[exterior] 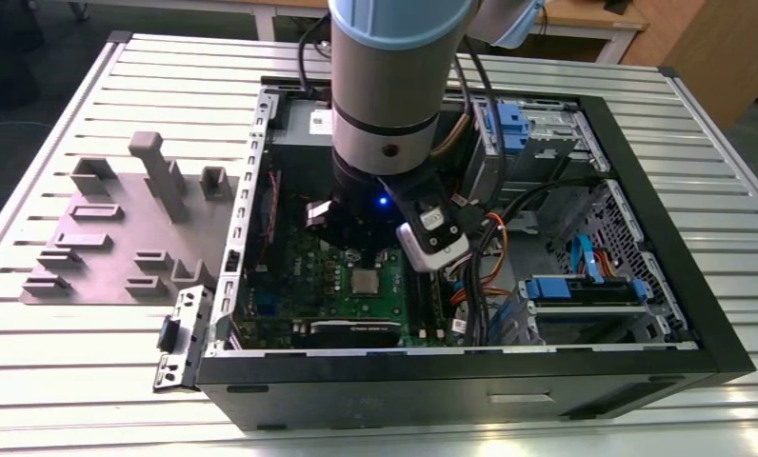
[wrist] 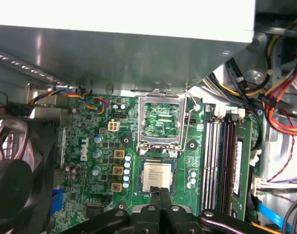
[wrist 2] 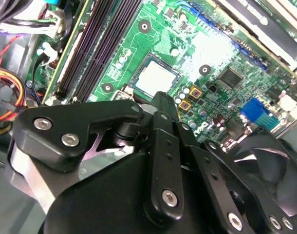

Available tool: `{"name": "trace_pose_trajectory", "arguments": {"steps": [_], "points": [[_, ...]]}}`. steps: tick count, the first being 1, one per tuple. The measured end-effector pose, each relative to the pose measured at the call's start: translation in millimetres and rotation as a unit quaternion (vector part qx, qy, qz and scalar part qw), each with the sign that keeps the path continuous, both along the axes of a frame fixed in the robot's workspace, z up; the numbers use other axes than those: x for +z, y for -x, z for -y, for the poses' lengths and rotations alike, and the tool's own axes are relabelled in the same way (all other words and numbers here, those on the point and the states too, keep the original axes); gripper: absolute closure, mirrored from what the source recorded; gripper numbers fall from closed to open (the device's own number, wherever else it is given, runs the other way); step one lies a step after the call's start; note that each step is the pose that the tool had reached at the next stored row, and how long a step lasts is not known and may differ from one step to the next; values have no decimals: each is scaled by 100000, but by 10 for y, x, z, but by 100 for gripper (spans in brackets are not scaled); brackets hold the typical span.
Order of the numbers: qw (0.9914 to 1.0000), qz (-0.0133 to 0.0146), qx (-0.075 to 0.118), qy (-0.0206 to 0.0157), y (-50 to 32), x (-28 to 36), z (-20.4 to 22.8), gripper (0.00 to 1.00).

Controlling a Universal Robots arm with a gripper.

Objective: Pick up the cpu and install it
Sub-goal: 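Close the cpu cover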

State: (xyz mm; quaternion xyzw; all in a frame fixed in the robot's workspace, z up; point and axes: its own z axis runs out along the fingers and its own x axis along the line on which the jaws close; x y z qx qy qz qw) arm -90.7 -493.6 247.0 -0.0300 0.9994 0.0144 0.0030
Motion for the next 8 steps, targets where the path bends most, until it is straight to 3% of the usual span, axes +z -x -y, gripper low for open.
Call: {"name": "trace_pose_trajectory", "arguments": {"steps": [4, 8], "points": [[99981, 1, 1924, -7, -1, -1, 0, 90], [99848, 3, 5503, -7, -1, -1, 0, 90]]}}
